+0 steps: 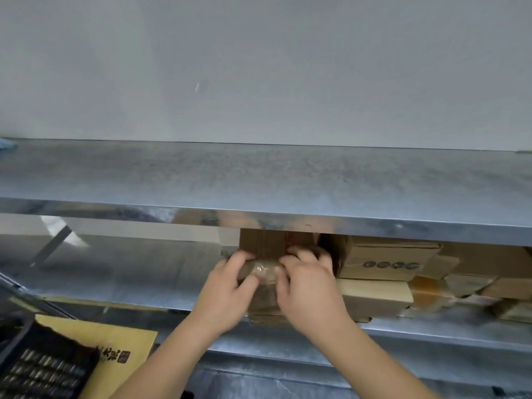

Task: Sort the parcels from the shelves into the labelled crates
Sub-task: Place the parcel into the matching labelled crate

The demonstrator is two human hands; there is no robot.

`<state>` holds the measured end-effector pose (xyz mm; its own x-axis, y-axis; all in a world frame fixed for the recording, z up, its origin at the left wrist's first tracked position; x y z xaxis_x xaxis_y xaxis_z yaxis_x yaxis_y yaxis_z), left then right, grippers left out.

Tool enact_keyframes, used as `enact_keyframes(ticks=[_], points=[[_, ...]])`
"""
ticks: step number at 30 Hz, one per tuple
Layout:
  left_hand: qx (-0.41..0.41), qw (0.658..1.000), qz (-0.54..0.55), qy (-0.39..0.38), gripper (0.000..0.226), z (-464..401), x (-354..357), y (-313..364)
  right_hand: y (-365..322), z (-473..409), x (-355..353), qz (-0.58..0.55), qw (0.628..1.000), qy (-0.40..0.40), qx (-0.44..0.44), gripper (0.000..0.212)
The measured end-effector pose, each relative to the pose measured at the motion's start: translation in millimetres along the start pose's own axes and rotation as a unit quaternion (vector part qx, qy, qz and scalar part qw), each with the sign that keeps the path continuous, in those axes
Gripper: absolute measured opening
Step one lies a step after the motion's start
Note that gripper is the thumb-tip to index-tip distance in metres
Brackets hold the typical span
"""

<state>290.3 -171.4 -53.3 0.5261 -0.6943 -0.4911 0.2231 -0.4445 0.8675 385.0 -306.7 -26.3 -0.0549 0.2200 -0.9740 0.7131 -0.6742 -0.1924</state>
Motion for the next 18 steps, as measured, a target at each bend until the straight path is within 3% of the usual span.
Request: enact_keyframes(ticks=[2, 4, 7, 10, 12, 14, 16, 18], points=[[-0.007, 1.000, 0.000, 0.008, 0.013, 9.6, -6.1, -3.0, 5.5, 1.0, -3.7, -0.042, 0.998, -0.008, 0.046, 0.030], [-0.018, 1.000, -0.013, 0.004, 0.017, 15.7, -11.7, -8.1, 12.1, 0.1, -7.3, -0.080, 0.992, -0.044, 0.089, 0.057], [-0.040, 0.999, -0.011, -0.018, 0.045, 20.2, -19.2, -15.4, 13.5, -8.9, -12.3, -0.085, 0.988, -0.095, 0.083, 0.093], [-0.093, 0.993, 0.025, -0.071, 0.089, 23.8, -23.7, -22.4, 5.1, -13.6, -8.6, -0.121, 0.970, -0.204, 0.050, 0.107], [-0.108, 0.988, 0.039, -0.102, 0.096, 28.2, -27.1, -22.9, 0.6, -12.3, -7.4, -0.134, 0.963, -0.231, 0.040, 0.114], [-0.093, 0.990, 0.044, -0.095, 0.082, 36.8, -38.2, -21.3, -10.0, -6.1, -8.1, -0.102, 0.972, -0.211, 0.020, 0.107], [-0.074, 0.994, 0.052, -0.054, 0.054, 51.0, -57.5, -21.0, -26.0, 3.9, -10.7, -0.095, 0.983, -0.158, -0.004, 0.079], [-0.072, 0.997, 0.031, -0.020, 0.040, 70.9, -80.2, -23.1, -45.5, 17.1, -13.1, -0.121, 0.985, -0.121, -0.027, 0.061]])
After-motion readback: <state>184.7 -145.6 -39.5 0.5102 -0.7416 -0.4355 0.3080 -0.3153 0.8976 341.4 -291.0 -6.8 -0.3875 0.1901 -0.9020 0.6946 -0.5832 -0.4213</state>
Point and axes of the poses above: each hand's wrist, its own z-axis away from the middle knuckle, its own x-axis out of the palm, y = z × x, the point moved 5 cm from there along -z, towards the middle knuckle, and after that the axes turned 13 degrees about z, right-handed, at the moved point
